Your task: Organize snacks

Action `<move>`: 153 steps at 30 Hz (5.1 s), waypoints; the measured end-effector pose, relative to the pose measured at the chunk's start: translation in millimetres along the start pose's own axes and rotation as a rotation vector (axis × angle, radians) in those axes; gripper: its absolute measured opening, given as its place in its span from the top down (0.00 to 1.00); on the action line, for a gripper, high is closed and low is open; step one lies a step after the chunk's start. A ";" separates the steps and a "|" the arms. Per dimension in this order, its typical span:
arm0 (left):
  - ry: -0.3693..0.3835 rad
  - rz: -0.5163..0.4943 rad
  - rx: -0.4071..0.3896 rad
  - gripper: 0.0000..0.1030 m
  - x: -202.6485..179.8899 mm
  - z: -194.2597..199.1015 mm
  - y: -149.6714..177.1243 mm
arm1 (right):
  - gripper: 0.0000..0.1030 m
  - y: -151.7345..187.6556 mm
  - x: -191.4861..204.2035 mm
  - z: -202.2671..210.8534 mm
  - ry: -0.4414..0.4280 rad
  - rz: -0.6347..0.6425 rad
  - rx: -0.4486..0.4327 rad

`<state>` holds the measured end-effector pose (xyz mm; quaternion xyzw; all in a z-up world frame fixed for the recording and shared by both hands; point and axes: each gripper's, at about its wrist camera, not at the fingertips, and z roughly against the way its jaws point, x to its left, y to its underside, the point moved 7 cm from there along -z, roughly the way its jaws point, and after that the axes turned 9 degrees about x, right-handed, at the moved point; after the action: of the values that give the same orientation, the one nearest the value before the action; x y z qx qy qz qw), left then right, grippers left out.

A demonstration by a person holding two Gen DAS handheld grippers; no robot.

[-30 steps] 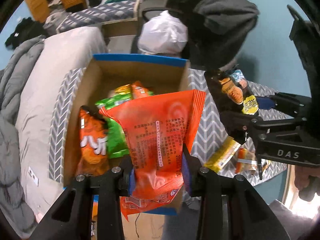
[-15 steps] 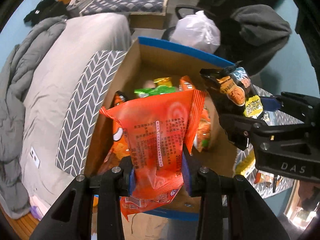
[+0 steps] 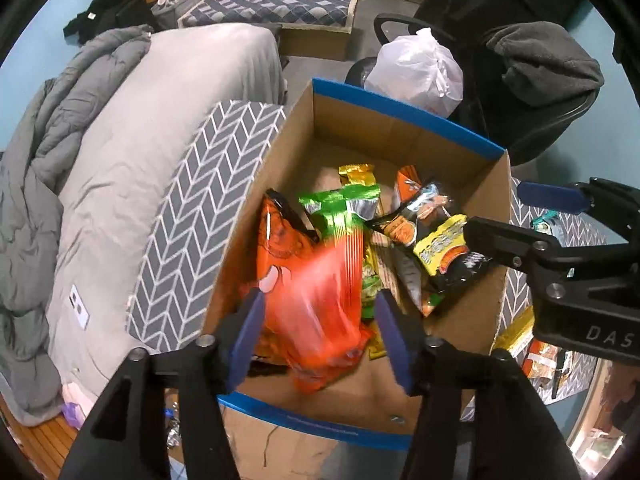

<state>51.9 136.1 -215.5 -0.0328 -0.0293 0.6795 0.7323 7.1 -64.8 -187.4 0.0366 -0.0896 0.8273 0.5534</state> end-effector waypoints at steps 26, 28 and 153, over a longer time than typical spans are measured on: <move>0.056 -0.079 -0.063 0.33 -38.5 50.7 -10.6 | 0.24 24.5 -38.9 53.2 0.060 -0.117 -0.042; 0.061 -0.095 -0.061 0.33 -44.6 51.9 -11.1 | 0.24 29.7 -43.8 56.6 0.065 -0.130 -0.044; 0.007 -0.753 0.285 0.70 -320.5 -166.8 63.8 | 0.35 300.2 -316.3 -74.8 0.164 -1.009 0.177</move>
<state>-20.9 -180.2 -386.7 0.0798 0.0574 0.3607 0.9275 -145.0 -449.7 -343.6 0.0570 0.0531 0.4622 0.8834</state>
